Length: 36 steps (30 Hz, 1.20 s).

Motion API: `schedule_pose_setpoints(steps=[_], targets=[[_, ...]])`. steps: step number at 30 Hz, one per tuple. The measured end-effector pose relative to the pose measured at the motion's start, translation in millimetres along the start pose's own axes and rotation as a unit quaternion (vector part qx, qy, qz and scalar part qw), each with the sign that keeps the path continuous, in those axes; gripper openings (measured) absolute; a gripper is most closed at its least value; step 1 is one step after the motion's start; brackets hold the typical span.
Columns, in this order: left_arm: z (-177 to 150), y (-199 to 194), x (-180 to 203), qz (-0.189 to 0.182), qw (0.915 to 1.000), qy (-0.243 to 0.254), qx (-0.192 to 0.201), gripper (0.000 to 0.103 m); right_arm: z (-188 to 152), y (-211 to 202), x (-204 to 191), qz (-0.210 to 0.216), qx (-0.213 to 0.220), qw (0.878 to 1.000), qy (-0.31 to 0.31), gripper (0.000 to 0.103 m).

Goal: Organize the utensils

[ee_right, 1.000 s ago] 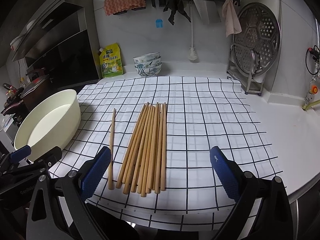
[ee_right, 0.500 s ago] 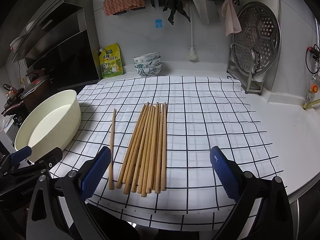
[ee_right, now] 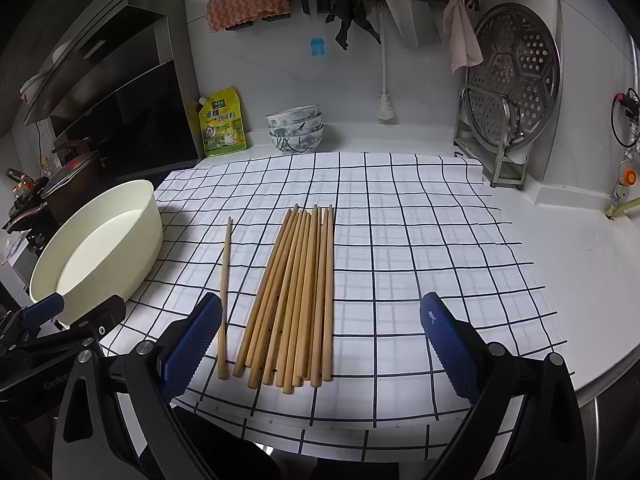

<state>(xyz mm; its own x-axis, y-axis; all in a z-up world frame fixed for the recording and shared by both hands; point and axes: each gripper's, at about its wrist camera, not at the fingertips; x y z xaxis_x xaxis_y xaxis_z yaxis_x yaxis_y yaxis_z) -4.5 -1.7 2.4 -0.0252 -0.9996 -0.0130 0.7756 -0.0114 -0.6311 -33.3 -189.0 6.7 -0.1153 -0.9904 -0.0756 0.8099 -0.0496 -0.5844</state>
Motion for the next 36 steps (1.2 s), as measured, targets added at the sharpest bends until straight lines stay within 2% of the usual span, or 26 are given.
schedule_pose_setpoints(steps=[18, 22, 29, 36], targets=[[-3.8, 10.6, 4.7, -0.012, 0.9999, 0.002, -0.012, 0.097, -3.6, 11.5, 2.9, 0.008, -0.015, 1.000, 0.008, 0.095], [-6.7, 19.6, 14.3, -0.024, 0.9994, 0.014, -0.023, 0.097, -5.6, 20.5, 14.6, 0.016, -0.031, 0.999, 0.027, 0.095], [-5.3, 50.2, 35.4, -0.057, 0.9964, 0.028, -0.056, 0.097, -1.1, 43.4, 39.6, -0.019, -0.057, 0.997, 0.038, 0.095], [-2.7, 88.5, 34.9, -0.058, 0.9941, 0.002, -0.091, 0.097, -0.1, 90.5, 45.4, -0.034, -0.112, 0.993, 0.017, 0.095]])
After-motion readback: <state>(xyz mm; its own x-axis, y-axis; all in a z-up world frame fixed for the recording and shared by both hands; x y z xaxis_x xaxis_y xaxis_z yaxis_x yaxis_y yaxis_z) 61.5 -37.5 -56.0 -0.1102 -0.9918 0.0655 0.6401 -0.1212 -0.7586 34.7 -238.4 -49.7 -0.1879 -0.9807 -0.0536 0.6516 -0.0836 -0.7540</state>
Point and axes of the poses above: each gripper's, at about its wrist camera, not at the fingertips, and y roughly the way its jaws point, x to its right, z to its top, and after that the axes turned 5 degrees about x, right-handed
